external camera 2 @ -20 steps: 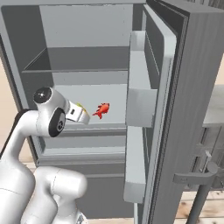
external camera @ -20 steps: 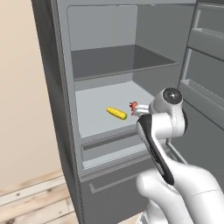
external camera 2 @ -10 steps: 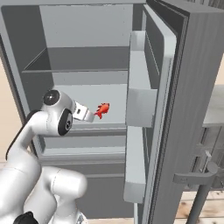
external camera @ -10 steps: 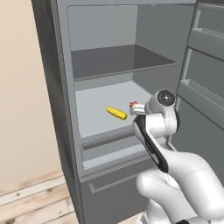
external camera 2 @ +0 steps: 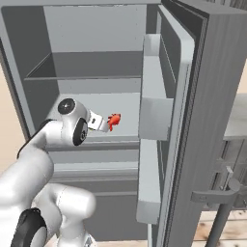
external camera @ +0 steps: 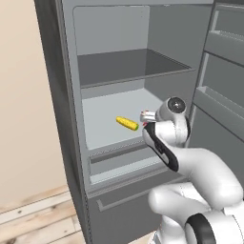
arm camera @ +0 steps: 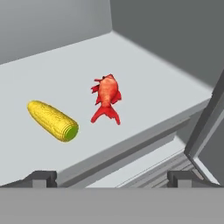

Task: Take the cheese, fish, and corn from the fridge and place them on the plate on the dining counter to create an appetizer plate.

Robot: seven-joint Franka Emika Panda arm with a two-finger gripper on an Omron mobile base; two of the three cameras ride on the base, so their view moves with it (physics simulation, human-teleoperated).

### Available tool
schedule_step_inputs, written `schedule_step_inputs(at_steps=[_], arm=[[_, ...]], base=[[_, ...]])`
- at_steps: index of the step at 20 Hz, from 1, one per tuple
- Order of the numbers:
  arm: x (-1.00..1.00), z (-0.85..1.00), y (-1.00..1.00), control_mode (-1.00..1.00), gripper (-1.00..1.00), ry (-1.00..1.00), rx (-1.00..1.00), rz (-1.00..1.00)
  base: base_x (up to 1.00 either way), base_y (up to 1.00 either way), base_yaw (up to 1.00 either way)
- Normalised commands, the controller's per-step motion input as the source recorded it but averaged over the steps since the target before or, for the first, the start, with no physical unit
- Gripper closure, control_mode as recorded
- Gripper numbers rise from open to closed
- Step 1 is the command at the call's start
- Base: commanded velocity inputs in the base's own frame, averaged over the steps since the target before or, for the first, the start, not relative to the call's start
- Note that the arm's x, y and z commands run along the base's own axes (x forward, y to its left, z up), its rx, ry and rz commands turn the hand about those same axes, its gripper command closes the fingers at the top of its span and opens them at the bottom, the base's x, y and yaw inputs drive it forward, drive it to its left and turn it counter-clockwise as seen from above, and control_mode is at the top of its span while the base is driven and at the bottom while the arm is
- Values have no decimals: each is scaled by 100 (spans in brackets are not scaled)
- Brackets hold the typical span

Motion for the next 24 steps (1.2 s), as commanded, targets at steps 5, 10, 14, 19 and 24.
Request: schedule_step_inputs(at_steps=[5, 10, 14, 19, 24], arm=[[37, -19, -4, -100, -100, 0, 0, 0], [35, -15, -4, -100, -100, 0, 0, 0], [30, -5, -4, -100, -100, 3, 0, 0], [29, -11, -4, -100, -100, 4, 0, 0], [25, -18, -3, -100, -100, 2, 0, 0]], base=[[0, 0, 0], [0, 0, 0], [0, 0, 0], [0, 0, 0], [0, 0, 0]])
